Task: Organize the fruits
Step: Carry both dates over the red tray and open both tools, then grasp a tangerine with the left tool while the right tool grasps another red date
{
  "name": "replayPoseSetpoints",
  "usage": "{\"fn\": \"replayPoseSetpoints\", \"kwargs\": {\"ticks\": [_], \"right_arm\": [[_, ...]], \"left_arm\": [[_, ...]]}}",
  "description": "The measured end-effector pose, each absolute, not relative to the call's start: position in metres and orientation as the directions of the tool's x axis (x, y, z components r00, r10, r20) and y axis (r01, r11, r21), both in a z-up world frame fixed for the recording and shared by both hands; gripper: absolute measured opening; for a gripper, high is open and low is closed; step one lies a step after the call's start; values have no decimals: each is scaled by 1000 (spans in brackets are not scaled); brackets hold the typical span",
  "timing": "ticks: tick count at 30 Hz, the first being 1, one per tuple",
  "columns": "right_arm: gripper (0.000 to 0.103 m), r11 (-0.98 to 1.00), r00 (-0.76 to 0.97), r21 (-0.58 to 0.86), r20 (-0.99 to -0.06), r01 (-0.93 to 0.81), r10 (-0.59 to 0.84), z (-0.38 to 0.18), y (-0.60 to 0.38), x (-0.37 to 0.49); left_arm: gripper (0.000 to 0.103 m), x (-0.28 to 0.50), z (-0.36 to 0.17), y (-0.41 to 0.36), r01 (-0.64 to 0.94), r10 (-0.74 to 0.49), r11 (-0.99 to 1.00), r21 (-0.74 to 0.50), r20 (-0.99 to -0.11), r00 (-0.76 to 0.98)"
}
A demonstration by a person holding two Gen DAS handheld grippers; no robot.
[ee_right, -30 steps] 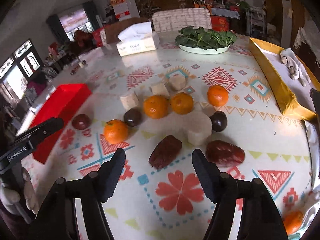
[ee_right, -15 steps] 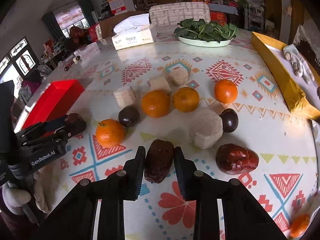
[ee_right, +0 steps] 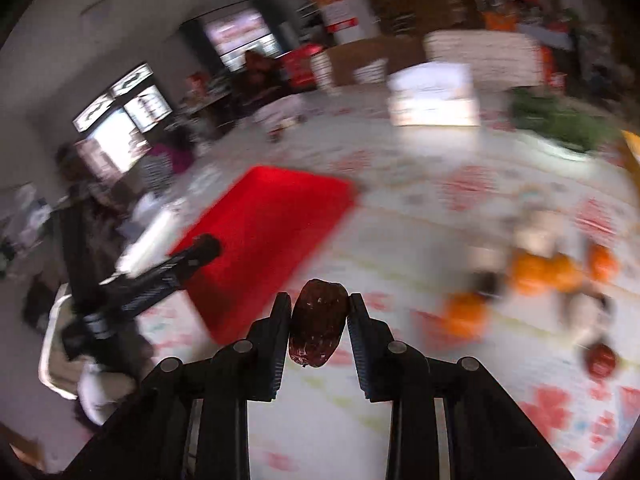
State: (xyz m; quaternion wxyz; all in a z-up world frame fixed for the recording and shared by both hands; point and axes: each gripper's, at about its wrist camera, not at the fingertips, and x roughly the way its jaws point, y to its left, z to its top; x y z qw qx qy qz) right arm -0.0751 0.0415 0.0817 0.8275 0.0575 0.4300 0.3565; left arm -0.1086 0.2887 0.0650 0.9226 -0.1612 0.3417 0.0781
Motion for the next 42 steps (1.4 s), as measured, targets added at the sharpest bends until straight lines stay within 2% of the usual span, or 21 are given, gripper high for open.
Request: {"fn": "replayPoseSetpoints", "kwargs": {"ticks": [4, 8, 16, 21, 24, 26, 28, 30, 33, 39, 42], "right_arm": [[32, 686, 297, 403, -685, -606, 665, 72, 119, -65], [32, 687, 269, 341, -739, -642, 618, 47, 180, -54], [34, 693, 272, 292, -767, -659, 581, 22, 213, -52], [62, 692, 314, 293, -729, -660, 609, 39, 202, -57], [65, 695, 351, 307, -690, -651, 633, 57, 181, -67], [67, 709, 398, 306, -658, -635, 640, 72, 159, -76], [73, 746, 477, 267, -627, -610, 615, 86, 138, -87], [92, 795, 585, 222, -572, -564, 575, 100, 103, -102], [98, 854, 700, 196, -500, -482, 510, 115, 39, -121], [98, 946, 749, 199, -579, -254, 323, 114, -87, -120], [96, 964, 724, 199, -638, -175, 263, 93, -129, -109]], "left_arm": [[53, -102, 55, 323, -328, 97, 919, -217, -683, 724], [53, -100, 43, 345, -364, 112, 906, -217, -705, 700], [53, -104, 33, 362, -378, 96, 892, -249, -711, 697], [54, -122, 52, 351, -380, 122, 889, -256, -668, 734], [54, -140, 74, 336, -363, 152, 900, -240, -609, 779], [60, -156, 93, 322, -341, 166, 910, -235, -548, 820], [81, -174, 112, 304, -316, 169, 917, -243, -481, 860], [89, -188, 127, 289, -273, 144, 924, -267, -419, 897], [91, -201, 143, 264, -192, 78, 939, -284, -368, 927], [91, -195, 140, 223, -98, -12, 955, -279, -370, 929], [91, -174, 125, 206, -61, -74, 951, -303, -415, 907]]}}
